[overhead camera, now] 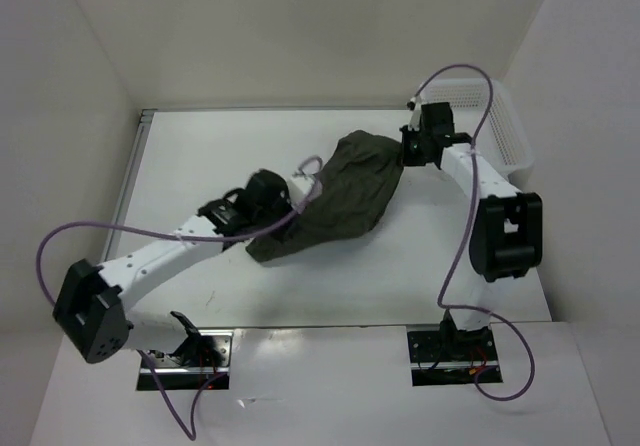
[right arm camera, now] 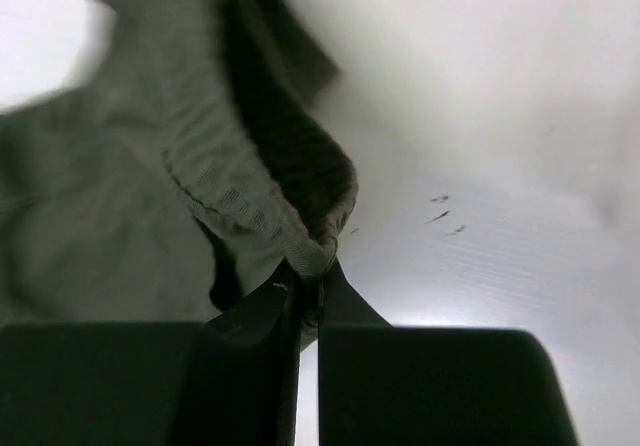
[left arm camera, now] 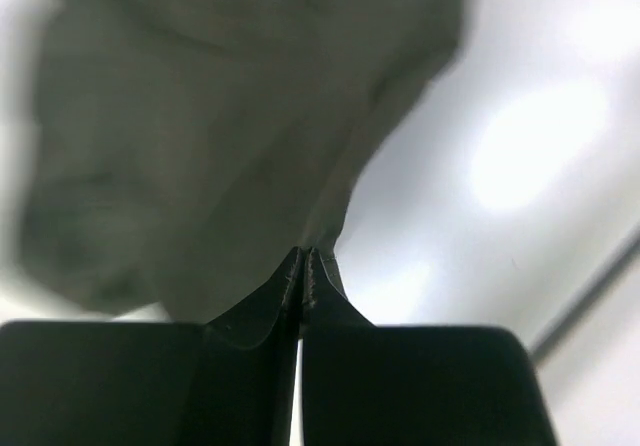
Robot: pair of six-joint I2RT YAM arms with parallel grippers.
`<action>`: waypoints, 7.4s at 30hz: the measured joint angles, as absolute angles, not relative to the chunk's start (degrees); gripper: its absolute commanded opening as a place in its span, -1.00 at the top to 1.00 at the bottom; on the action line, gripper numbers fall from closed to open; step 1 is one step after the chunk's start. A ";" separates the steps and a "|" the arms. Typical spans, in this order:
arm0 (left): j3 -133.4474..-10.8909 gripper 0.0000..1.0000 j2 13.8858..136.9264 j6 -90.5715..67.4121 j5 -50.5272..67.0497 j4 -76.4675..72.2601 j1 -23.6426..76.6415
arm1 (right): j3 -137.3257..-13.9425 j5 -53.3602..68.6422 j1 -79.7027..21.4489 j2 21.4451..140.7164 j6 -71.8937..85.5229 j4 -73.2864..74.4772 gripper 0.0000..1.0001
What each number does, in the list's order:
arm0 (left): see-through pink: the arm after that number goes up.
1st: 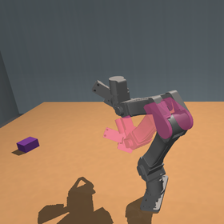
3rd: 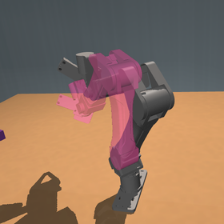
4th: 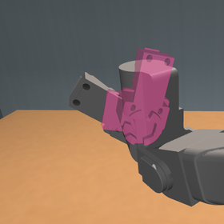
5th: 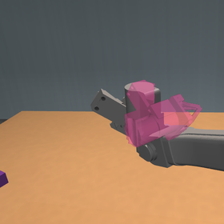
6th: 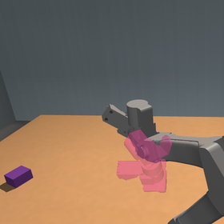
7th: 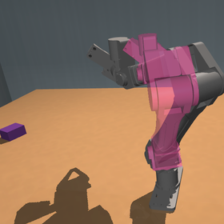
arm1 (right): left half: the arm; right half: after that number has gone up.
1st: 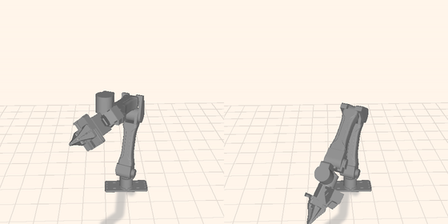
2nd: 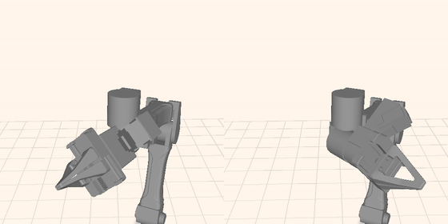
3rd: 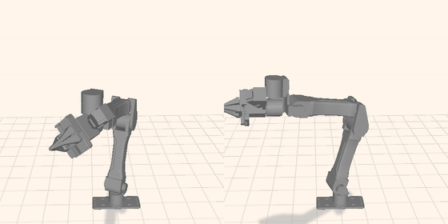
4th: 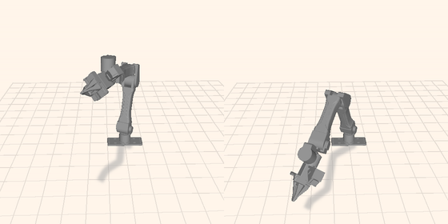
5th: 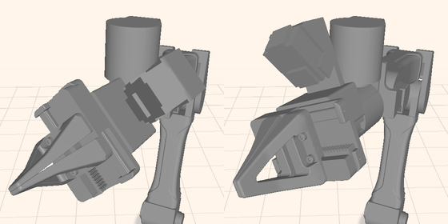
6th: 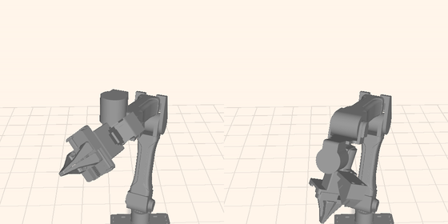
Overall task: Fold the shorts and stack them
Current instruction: Flatten the shorts out
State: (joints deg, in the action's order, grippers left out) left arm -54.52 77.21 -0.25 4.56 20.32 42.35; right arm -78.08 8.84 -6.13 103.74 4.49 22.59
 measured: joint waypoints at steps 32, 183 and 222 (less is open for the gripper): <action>-85.80 1.00 67.29 -0.21 -3.01 16.21 12.49 | -90.70 35.11 -2.09 70.54 13.74 26.96 1.00; -88.73 1.00 120.36 -0.19 12.78 34.96 17.28 | -68.95 12.01 -2.37 102.72 -18.61 23.79 0.29; -59.99 0.05 78.17 -0.21 0.32 72.16 36.40 | -52.95 0.71 -19.75 78.76 -54.37 58.67 -1.00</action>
